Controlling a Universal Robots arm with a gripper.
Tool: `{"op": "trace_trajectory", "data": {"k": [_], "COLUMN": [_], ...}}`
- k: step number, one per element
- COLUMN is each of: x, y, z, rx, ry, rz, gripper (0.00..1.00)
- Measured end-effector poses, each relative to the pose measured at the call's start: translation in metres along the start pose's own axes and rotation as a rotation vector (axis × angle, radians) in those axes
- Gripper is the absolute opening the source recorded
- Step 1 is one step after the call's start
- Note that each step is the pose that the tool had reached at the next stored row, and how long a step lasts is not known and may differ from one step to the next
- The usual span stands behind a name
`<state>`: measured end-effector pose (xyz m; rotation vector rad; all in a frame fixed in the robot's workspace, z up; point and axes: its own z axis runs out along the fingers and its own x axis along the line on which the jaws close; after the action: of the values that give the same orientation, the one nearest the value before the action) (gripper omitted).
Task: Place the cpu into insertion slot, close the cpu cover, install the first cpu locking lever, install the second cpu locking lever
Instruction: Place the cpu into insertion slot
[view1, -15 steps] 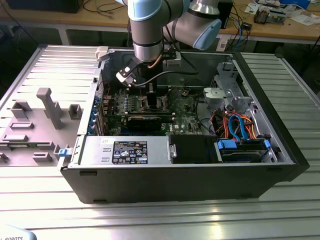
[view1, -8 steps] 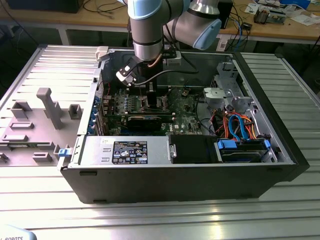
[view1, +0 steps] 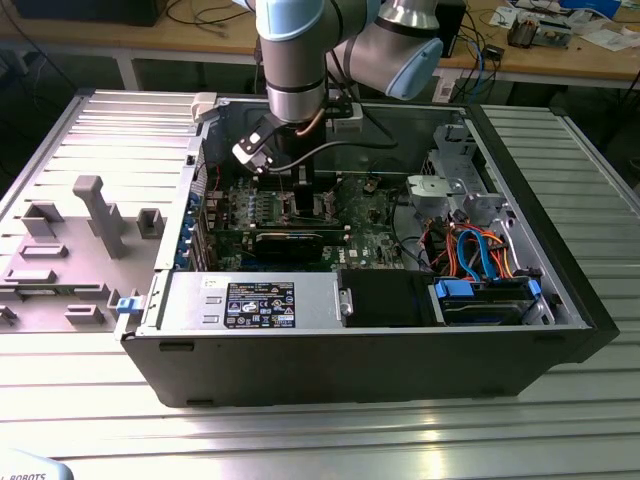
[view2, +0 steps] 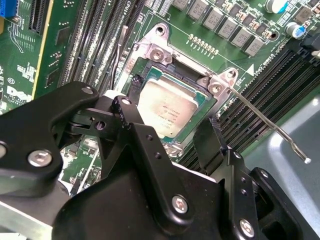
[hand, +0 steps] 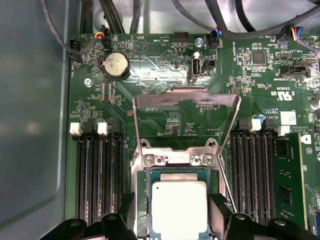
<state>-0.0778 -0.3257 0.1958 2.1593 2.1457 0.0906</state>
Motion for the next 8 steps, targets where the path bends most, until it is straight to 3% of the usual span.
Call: {"op": "trace_trajectory", "data": {"k": [8], "x": [-0.0007], "y": [0.0008], "z": [0.0003], "rx": [0.0023], "ry": [-0.0012], "rz": [0.0], "gripper": [0.69]}}
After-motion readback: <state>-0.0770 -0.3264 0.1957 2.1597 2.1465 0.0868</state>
